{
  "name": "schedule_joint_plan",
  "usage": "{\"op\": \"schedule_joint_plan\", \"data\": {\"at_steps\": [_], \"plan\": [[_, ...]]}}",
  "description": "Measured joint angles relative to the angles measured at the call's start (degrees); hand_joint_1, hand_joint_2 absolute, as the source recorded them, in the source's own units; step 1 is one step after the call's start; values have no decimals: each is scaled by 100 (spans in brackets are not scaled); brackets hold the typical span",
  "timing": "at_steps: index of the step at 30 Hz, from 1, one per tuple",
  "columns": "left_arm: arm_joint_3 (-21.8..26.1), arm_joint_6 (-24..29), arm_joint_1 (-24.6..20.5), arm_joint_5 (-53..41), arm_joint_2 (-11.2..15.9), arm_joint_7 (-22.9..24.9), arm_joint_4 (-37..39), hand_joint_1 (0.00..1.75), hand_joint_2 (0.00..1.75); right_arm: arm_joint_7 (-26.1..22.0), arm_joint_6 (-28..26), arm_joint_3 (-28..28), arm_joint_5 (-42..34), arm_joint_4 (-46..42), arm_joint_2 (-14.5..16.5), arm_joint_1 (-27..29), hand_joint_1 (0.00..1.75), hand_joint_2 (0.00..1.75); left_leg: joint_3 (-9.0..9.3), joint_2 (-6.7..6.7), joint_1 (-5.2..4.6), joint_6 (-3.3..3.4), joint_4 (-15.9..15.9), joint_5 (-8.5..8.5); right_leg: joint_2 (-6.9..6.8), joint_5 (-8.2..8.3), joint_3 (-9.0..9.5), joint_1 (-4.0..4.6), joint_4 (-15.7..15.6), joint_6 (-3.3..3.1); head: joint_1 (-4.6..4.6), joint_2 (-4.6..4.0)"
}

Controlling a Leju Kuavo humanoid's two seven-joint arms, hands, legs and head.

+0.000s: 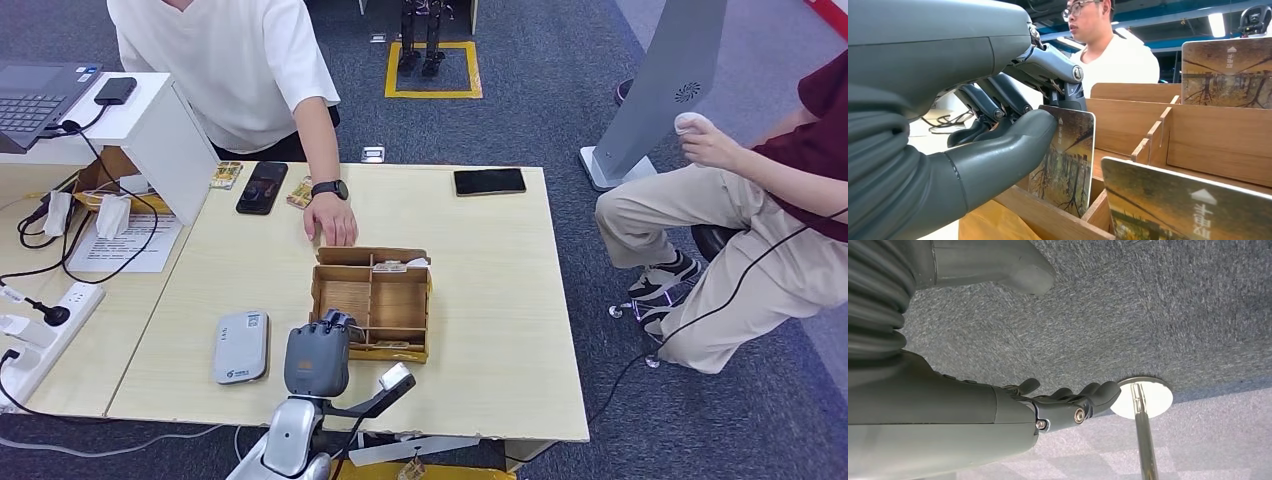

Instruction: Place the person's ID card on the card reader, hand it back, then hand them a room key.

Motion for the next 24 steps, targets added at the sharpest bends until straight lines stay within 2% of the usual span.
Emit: {"op": "schedule_joint_plan", "data": {"at_steps": [3, 6, 13, 17, 20, 24], "plan": [[2, 1, 60, 10, 6, -143, -90, 175, 175, 2, -1, 0, 2, 0, 0, 0, 0, 175, -1, 0, 0, 0, 0, 0, 0, 0, 0, 0, 0, 0, -1, 0], [67, 2, 166, 174, -7, -500, -275, 175, 175, 2, -1, 0, -23, 0, -1, 1, 0, 175, -2, 0, 0, 0, 0, 0, -1, 0, -1, 0, 0, 0, 0, 0], [621, 0, 414, 1420, -290, -1992, -1072, 175, 175, 0, -1, 0, -122, -7, 0, 5, 0, 175, -8, -2, -1, 0, 1, 0, -4, 0, -5, -1, 0, 1, 0, 0], [912, 0, 421, 2219, -500, -2607, -1369, 175, 175, -53, -1, 0, -202, -16, -1, 18, 0, 175, -7, -1, -1, 0, 1, 0, -3, 1, -5, -1, 0, 1, -1, 0], [1002, -2, 415, 2655, -577, -2775, -1507, 175, 175, -80, -1, 1, -231, -25, 0, 29, 0, 175, -6, -1, -1, 0, 1, 0, -3, 1, -5, 0, 0, 1, -1, 0], [1016, -2, 371, 3006, -591, -2741, -1644, 175, 175, -74, -1, 0, -216, -33, -1, 33, 0, 175, -6, -1, 0, 0, 1, 1, -3, 0, -5, 0, 0, 0, -1, 0]]}}
